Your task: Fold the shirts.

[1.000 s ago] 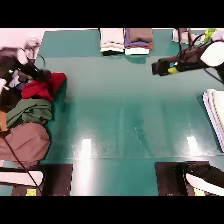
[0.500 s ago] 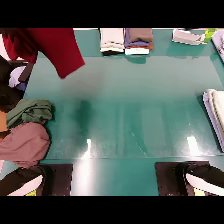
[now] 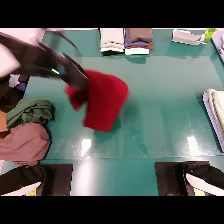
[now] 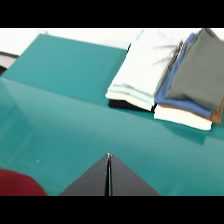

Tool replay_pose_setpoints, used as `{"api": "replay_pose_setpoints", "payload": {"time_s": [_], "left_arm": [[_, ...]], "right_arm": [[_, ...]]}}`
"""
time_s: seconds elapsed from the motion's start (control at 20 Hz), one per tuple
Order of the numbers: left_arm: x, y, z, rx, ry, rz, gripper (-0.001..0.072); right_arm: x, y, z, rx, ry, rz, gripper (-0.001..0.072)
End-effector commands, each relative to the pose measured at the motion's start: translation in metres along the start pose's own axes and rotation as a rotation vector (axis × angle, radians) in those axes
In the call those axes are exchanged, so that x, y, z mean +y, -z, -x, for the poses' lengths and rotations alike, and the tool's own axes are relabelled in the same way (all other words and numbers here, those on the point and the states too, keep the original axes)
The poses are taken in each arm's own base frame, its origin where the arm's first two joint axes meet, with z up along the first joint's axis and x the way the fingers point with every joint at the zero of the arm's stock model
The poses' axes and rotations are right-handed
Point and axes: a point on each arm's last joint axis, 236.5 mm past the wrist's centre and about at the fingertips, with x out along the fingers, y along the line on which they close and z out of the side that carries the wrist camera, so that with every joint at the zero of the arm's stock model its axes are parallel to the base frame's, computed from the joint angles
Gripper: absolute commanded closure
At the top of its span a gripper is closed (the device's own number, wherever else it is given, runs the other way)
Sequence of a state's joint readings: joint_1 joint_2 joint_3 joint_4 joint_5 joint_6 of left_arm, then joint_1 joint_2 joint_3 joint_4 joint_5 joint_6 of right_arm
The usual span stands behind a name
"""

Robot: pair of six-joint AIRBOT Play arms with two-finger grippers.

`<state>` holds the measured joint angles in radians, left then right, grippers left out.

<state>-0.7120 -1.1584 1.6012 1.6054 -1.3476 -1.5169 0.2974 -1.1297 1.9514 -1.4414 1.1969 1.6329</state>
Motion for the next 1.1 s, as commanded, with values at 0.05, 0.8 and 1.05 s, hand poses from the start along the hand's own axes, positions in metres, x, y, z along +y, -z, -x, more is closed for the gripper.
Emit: {"api": "replay_pose_setpoints", "payload": {"time_s": [0.05, 0.8, 1.05], "left_arm": [[-0.04, 0.052, -0.08, 0.214, 0.095, -0.035, 0.0167], [-0.045, 0.18, -0.159, 0.483, 0.262, 0.336, 0.0085], [-0.063, 0.207, -0.173, 0.503, 0.275, 0.337, 0.0085]], "right_arm": [[-0.003, 0.023, 0.0, 0.038, 0.006, -0.007, 0.0694], [-0.007, 0.038, -0.014, 0.056, 0.01, -0.016, 0.0694], [-0.01, 0.055, -0.041, 0.122, 0.009, -0.027, 0.0694]]}}
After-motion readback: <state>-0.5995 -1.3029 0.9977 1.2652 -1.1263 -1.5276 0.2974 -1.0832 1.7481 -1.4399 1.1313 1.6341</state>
